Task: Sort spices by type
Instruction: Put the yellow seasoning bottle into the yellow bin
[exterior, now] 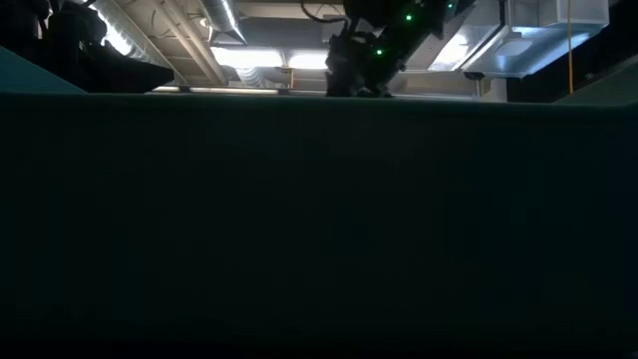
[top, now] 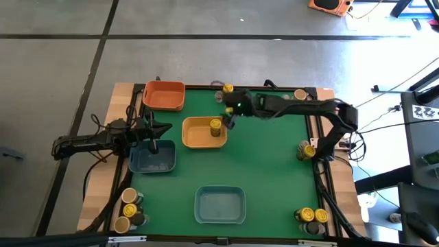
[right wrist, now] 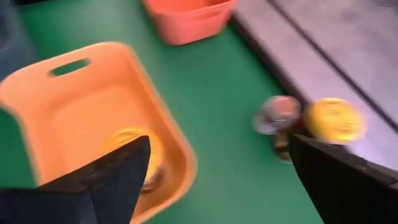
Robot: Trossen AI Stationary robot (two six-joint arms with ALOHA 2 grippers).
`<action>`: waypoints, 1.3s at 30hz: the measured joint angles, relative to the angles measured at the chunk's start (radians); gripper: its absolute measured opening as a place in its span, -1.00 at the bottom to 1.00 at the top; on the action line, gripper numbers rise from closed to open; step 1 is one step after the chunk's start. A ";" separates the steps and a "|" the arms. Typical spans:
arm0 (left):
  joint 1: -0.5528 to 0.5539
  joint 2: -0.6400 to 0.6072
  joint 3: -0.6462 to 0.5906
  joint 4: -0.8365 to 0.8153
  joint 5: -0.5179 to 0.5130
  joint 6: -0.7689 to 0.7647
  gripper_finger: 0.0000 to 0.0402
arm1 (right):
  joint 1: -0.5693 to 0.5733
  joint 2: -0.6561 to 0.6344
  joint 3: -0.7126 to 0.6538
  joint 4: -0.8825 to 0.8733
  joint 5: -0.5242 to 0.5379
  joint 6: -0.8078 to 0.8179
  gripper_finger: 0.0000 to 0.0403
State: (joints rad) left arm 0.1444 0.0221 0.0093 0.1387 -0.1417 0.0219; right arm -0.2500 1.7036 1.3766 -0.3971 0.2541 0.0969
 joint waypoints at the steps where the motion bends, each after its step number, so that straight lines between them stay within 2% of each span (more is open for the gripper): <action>1: 0.000 0.000 0.000 0.000 0.000 0.000 -0.92 | -0.016 -0.003 0.000 -0.002 0.006 0.000 0.88; 10: 0.000 0.000 0.000 0.000 0.000 -0.032 -0.92 | -0.130 0.016 -0.002 -0.002 -0.006 0.035 0.88; 20: 0.000 0.000 0.000 -0.008 0.000 -0.051 -0.92 | -0.209 0.115 -0.001 0.160 0.005 0.008 0.88; 27: 0.000 0.000 0.000 -0.009 0.000 -0.050 -0.92 | -0.272 0.195 -0.001 0.251 -0.030 0.010 0.88; 39: 0.000 0.000 0.000 -0.026 0.000 -0.049 -0.92 | -0.288 0.277 -0.002 0.334 -0.041 0.019 0.88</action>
State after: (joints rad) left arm 0.1444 0.0223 0.0093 0.1127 -0.1417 -0.0273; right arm -0.5377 1.9804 1.3750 -0.0629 0.2131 0.1159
